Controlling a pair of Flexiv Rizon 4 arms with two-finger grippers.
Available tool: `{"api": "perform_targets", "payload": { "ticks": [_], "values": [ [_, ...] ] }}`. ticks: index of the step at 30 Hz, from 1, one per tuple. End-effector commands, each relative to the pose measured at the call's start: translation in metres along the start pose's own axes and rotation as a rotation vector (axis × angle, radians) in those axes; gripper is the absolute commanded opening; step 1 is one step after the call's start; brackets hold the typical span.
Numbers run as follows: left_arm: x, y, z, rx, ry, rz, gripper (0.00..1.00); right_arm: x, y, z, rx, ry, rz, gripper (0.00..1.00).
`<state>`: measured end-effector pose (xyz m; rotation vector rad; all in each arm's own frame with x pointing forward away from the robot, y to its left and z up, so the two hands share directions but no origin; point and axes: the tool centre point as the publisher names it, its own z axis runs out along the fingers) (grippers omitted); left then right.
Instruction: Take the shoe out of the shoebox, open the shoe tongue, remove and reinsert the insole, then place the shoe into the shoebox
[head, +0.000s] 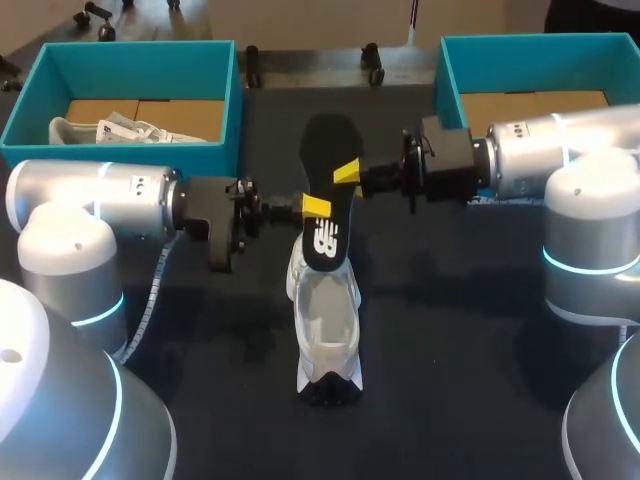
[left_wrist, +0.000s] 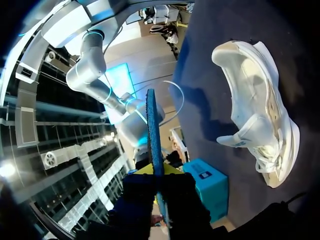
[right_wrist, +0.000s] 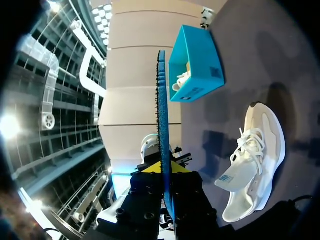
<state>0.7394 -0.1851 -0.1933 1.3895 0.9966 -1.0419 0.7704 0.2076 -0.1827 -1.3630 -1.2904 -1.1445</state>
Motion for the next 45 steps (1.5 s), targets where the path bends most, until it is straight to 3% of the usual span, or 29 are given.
{"api": "perform_targets", "payload": {
  "ticks": [1,8,13,30,33,38,39,41,44,45],
  "values": [
    [-0.006,0.001,-0.011,0.007,0.008,0.005,1.0,-0.003,0.0,0.001,0.0,0.002,-0.004,0.0],
    [-0.015,0.004,-0.047,0.008,0.096,-0.007,1.0,-0.011,-0.005,0.002,-0.001,0.008,-0.018,0.0],
    [-0.018,0.012,-0.07,0.061,0.273,-0.065,1.0,-0.017,-0.008,0.005,-0.004,-0.009,-0.016,0.0],
    [-0.018,0.012,-0.07,0.061,0.273,-0.065,1.0,-0.019,-0.008,0.005,-0.009,-0.014,-0.013,0.0],
    [-0.028,0.021,-0.08,0.083,0.338,-0.068,1.0,-0.019,-0.008,0.005,-0.009,-0.014,-0.013,0.0],
    [-0.053,0.055,-0.094,0.133,0.453,-0.089,1.0,-0.019,-0.008,0.005,-0.009,-0.014,-0.013,0.0],
    [-0.057,0.061,-0.095,0.172,0.475,-0.11,1.0,-0.019,-0.008,0.005,-0.009,-0.014,-0.013,0.0],
    [-0.063,0.074,-0.096,0.146,0.582,-0.085,1.0,-0.019,-0.008,0.005,-0.009,-0.014,-0.013,0.0],
    [-0.067,0.088,-0.092,0.201,0.684,-0.093,1.0,-0.019,-0.008,0.005,-0.009,-0.014,-0.013,0.0],
    [-0.067,0.091,-0.09,0.255,0.723,-0.099,1.0,-0.019,-0.008,0.005,-0.009,-0.014,-0.013,0.0]
  ]
}}
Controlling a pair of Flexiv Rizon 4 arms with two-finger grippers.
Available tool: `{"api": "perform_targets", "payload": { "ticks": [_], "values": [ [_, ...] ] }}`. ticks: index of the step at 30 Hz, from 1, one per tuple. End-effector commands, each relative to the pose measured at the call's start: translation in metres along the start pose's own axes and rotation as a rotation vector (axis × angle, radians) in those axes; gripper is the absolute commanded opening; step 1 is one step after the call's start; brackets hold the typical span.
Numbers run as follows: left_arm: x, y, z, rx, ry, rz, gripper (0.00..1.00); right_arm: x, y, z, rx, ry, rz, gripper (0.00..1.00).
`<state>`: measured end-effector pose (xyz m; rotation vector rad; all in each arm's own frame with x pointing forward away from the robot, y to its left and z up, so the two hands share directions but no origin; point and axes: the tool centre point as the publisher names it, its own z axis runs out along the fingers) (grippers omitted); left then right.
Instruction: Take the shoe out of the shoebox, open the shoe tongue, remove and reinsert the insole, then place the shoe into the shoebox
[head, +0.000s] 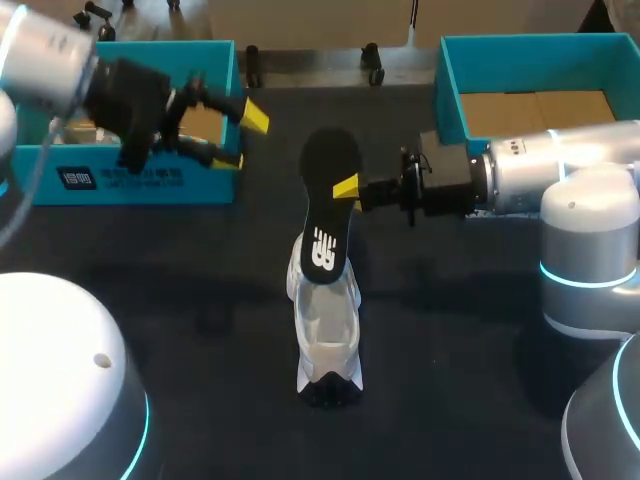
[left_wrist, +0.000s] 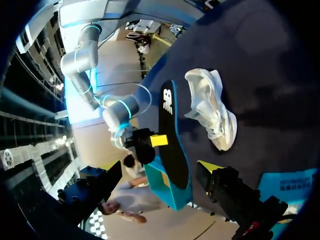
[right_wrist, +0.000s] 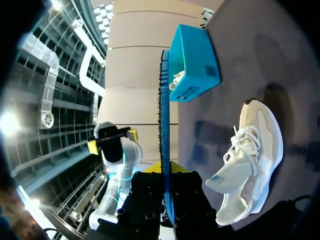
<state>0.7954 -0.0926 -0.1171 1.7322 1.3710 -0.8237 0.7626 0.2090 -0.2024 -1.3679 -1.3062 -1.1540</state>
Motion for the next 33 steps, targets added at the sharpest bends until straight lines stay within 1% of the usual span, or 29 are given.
{"api": "perform_targets", "payload": {
  "ticks": [1,2,3,4,5,6,8,10,11,13,14,16,18,23,28,33],
  "values": [
    [-0.015,0.025,0.002,0.16,0.296,-0.006,1.0,0.001,-0.001,0.001,-0.002,-0.004,0.001,0.0],
    [-0.016,0.029,0.004,0.171,0.364,-0.009,1.0,0.001,-0.001,0.001,-0.002,-0.004,0.001,0.0],
    [-0.016,0.031,0.007,0.219,0.403,-0.024,1.0,0.001,-0.001,0.001,-0.002,-0.004,0.001,0.0],
    [-0.018,0.033,0.009,0.198,0.446,-0.031,1.0,0.001,-0.001,0.001,-0.002,-0.004,0.001,0.0],
    [-0.019,0.035,0.01,0.207,0.492,-0.04,1.0,0.001,-0.001,0.001,-0.002,-0.004,0.001,0.0],
    [-0.021,0.035,0.012,0.232,0.521,-0.041,1.0,0.001,-0.001,0.001,-0.002,-0.004,0.001,0.0],
    [-0.025,0.04,0.014,0.214,0.582,-0.053,1.0,0.001,-0.001,0.001,-0.002,-0.004,0.001,0.0],
    [-0.028,0.046,0.015,0.238,0.604,-0.067,1.0,0.001,-0.001,0.001,-0.002,-0.004,0.001,0.0],
    [-0.029,0.049,0.015,0.233,0.62,-0.081,1.0,0.001,-0.001,0.001,-0.002,-0.004,0.001,0.0],
    [-0.03,0.053,0.016,0.263,0.635,-0.086,1.0,0.001,-0.001,0.001,-0.002,-0.004,0.001,0.0],
    [-0.03,0.056,0.018,0.262,0.658,-0.103,1.0,0.001,-0.001,0.001,-0.002,-0.004,0.001,0.0],
    [-0.032,0.056,0.018,0.283,0.672,-0.115,1.0,0.001,-0.001,0.001,-0.002,-0.004,0.001,0.0],
    [-0.034,0.057,0.02,0.295,0.716,-0.128,1.0,0.001,-0.001,0.001,-0.002,-0.004,0.001,0.0],
    [-0.039,0.058,0.026,0.298,0.802,-0.164,1.0,0.001,-0.001,0.001,-0.002,-0.004,0.001,0.0],
    [-0.052,0.058,0.033,0.303,0.865,-0.177,1.0,0.001,-0.001,0.001,-0.002,-0.004,0.001,0.0],
    [-0.061,0.052,0.041,0.301,0.948,-0.186,1.0,0.001,-0.001,0.001,-0.002,-0.004,0.001,0.0]
  ]
}}
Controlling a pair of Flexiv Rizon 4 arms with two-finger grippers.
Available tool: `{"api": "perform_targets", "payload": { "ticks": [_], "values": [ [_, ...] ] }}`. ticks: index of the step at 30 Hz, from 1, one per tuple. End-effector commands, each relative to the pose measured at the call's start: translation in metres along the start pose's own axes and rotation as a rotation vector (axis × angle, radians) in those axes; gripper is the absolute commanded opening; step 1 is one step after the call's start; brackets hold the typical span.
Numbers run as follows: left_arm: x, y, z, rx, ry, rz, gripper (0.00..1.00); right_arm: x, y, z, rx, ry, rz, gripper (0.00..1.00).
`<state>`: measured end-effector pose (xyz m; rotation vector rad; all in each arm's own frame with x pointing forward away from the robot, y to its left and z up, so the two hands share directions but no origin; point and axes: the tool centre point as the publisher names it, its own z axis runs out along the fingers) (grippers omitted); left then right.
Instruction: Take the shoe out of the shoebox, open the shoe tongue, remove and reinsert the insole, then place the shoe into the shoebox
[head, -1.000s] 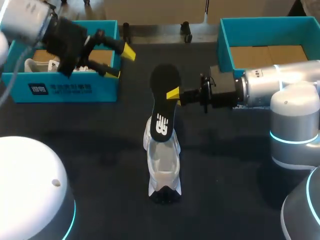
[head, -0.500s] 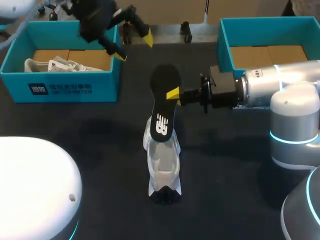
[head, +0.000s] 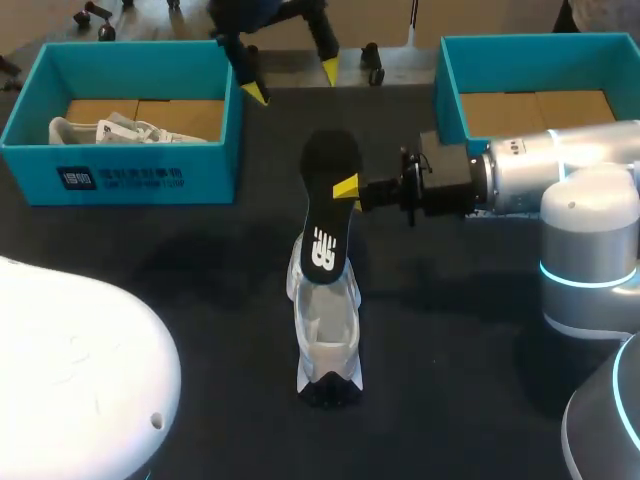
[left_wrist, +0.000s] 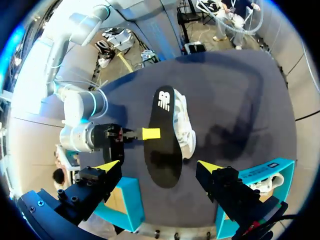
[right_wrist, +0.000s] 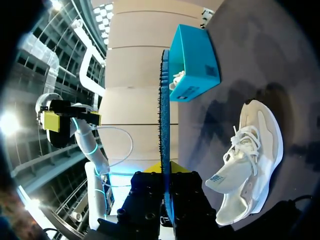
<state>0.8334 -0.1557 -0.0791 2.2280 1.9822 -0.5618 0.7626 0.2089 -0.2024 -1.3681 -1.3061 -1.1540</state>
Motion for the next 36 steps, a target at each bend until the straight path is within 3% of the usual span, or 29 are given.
{"api": "perform_targets", "payload": {
  "ticks": [1,9,22,27,36],
  "values": [
    [-0.011,-0.001,0.003,0.003,0.283,-0.014,1.0,0.001,-0.001,0.001,-0.002,-0.004,0.001,0.0],
    [-0.012,-0.002,0.02,-0.051,0.374,-0.045,1.0,0.001,-0.001,0.001,-0.002,-0.004,0.001,0.0],
    [-0.017,-0.005,0.021,-0.109,0.207,-0.05,1.0,0.001,-0.001,0.001,-0.002,-0.004,0.001,0.0],
    [-0.008,-0.009,0.014,-0.114,0.044,-0.054,1.0,0.001,-0.001,0.001,-0.002,-0.004,0.001,0.0],
    [0.018,-0.025,0.008,-0.115,-0.398,0.048,1.0,0.001,-0.001,0.001,-0.002,-0.004,0.001,0.0]
  ]
}}
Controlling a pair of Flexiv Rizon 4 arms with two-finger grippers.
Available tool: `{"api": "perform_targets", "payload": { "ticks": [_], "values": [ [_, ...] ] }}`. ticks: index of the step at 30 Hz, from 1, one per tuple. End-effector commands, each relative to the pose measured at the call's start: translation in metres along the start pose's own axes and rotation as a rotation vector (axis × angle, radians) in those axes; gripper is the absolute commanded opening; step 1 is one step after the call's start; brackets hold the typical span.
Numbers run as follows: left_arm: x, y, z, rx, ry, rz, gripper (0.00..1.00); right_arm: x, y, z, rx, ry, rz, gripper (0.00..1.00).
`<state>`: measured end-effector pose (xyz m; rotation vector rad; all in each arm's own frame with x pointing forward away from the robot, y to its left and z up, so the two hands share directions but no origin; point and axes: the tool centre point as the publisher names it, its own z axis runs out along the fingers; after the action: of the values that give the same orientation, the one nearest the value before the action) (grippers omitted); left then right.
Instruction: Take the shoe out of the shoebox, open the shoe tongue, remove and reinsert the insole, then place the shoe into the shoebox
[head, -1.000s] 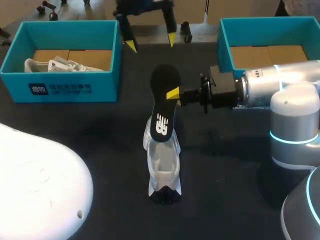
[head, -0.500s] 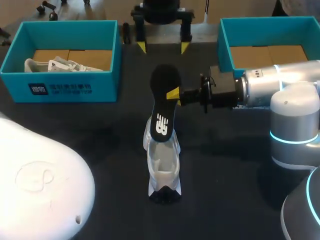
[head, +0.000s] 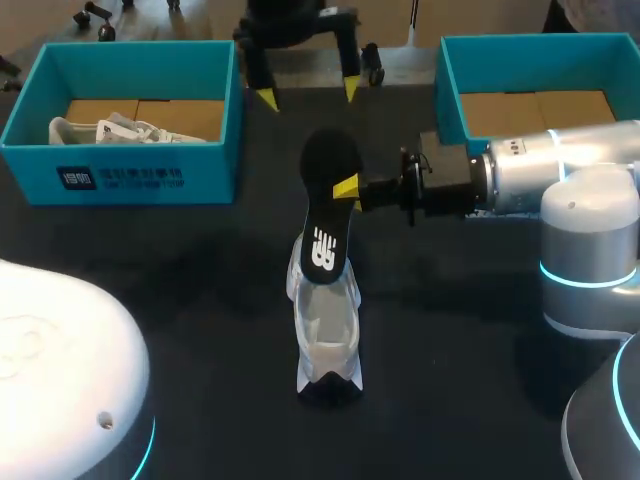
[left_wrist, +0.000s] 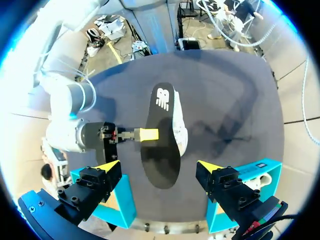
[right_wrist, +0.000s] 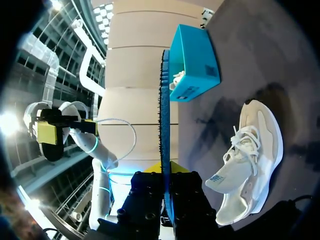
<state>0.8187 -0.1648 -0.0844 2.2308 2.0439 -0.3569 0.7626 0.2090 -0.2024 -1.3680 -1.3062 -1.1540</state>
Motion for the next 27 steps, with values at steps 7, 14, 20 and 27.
{"api": "perform_targets", "payload": {
  "ticks": [7,14,20,27],
  "values": [
    [0.044,-0.014,-0.004,-0.09,-0.768,0.047,1.0,0.001,-0.001,0.001,-0.002,-0.004,0.001,0.0],
    [0.054,-0.015,0.002,-0.089,-0.961,0.088,1.0,0.001,-0.001,0.001,-0.002,-0.004,0.001,0.0],
    [0.061,-0.018,0.002,-0.084,-1.068,0.12,1.0,0.001,-0.001,0.001,-0.002,-0.004,0.001,0.0],
    [0.071,-0.019,0.005,-0.055,-1.154,0.14,1.0,0.001,-0.001,0.001,-0.002,-0.004,0.001,0.0]
  ]
}}
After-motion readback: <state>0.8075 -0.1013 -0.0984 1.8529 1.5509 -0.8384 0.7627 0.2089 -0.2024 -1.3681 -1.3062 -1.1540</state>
